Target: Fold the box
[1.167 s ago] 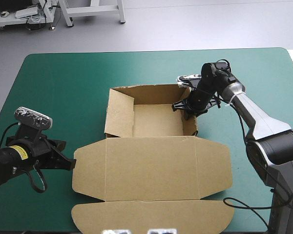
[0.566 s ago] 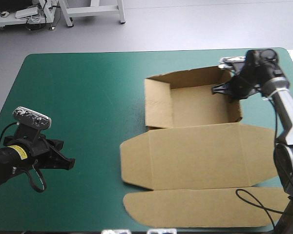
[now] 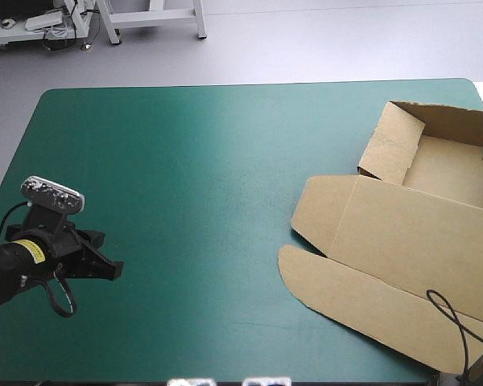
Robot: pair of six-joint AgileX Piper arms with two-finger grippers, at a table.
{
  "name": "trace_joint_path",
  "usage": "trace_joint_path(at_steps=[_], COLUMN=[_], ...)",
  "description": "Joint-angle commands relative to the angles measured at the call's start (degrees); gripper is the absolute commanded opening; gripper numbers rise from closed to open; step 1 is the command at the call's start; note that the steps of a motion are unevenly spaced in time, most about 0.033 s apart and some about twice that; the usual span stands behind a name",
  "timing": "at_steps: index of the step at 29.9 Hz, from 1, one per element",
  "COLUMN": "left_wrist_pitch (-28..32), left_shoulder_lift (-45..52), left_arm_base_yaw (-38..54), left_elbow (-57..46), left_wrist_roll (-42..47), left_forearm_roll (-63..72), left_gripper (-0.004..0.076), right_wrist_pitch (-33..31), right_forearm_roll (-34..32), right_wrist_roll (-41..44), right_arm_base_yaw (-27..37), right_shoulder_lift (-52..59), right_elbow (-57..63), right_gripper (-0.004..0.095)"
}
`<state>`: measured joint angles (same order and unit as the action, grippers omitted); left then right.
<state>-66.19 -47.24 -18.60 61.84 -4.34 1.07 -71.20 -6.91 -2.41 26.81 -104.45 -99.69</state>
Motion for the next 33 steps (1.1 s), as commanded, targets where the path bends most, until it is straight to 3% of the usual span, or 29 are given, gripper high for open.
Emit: trace_joint_path(at_steps=[1,4,7,14,19,21,23,27,29,33], left_wrist_pitch=[3.06,3.06,3.16,3.16,3.16,3.16,3.16,3.38,4.86,10.20], left_shoulder_lift=[0.26,0.26,0.26,0.26,0.26,0.26,0.26,0.26,1.29,5.75], left_arm_base_yaw=[-0.10,-0.10,-0.10,-0.10,-0.10,-0.10,-0.10,-0.10,-0.10,-0.10], left_elbow=[1.29,1.29,1.29,1.29,1.29,1.29,1.29,1.16,0.25,-4.93], left_wrist_roll=[0.47,0.47,0.47,0.47,0.36,0.24,-0.21,0.40,0.27,0.27], left_forearm_roll=[0.06,-0.18,-0.61,-0.61,-0.61,-0.36,-0.19,0.58,0.97,0.97], left_gripper=[-0.0009,-0.0009,-0.0009,-0.0009,-0.0009,-0.0009,-0.0009,-0.0009,-0.0009,-0.0009], right_wrist_pitch=[-0.42,-0.42,-0.42,-0.42,-0.42,-0.42,-0.42,-0.42,-0.42,0.41], right_forearm_roll=[-4.59,-4.80,-4.96,-3.64,3.64,7.57,12.49,31.38,34.49,29.23], right_wrist_roll=[0.52,0.79,0.20,-0.32,-0.32,-0.32,-0.32,-7.69,-9.71,-11.30], right_arm_base_yaw=[0.41,0.41,0.41,0.41,0.41,0.41,0.41,-0.31,-2.67,-11.94], right_shoulder_lift=[2.47,2.47,2.74,5.95,10.96,13.48,15.60,22.17,26.36,35.33], right_elbow=[-1.37,-1.37,-1.37,-1.48,-1.48,-1.48,-1.32,3.63,7.55,17.32], right_gripper=[0.0179,0.0387,0.0486,0.0490,0.0486,0.0450,0.0354,-0.0023,-0.0003,-0.0003])
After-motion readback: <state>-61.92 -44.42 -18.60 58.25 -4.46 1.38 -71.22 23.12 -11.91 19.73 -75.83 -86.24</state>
